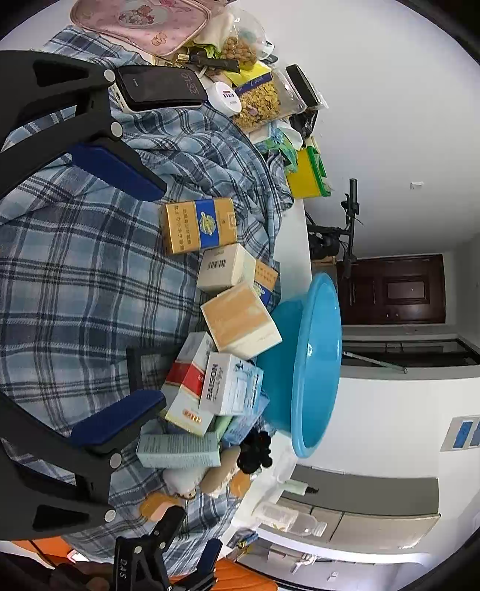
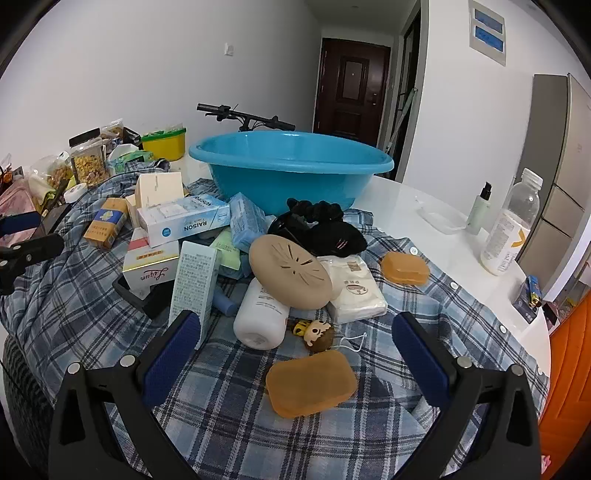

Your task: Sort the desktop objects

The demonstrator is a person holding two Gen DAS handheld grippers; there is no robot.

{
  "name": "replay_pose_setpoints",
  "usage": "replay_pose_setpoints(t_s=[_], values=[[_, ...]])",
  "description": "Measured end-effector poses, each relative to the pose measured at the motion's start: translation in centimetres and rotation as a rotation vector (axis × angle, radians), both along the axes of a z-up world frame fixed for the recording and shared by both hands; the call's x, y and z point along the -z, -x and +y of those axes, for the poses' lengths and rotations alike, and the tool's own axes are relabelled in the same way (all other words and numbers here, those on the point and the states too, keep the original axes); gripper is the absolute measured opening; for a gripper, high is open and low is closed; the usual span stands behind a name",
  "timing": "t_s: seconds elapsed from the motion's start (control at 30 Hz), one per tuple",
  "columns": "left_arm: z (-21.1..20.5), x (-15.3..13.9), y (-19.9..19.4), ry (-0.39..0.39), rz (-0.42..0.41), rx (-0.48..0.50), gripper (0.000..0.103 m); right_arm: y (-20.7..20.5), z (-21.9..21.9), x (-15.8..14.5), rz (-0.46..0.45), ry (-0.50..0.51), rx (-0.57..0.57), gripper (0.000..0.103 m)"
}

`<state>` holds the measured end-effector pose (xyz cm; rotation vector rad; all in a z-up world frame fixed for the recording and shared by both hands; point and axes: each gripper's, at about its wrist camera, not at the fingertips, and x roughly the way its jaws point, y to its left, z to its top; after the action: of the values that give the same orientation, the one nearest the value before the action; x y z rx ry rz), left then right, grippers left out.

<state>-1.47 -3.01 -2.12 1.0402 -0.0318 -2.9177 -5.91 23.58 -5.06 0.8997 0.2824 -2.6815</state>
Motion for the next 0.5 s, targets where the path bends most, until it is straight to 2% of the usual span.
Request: replay_pose_setpoints(t_s=[0.5], values=[[-0.33,0.71,0.54,0.01,-0.015,-0.027,0.103,-0.17,-0.52,0.01,0.005,-0.022,-0.011,0.103]])
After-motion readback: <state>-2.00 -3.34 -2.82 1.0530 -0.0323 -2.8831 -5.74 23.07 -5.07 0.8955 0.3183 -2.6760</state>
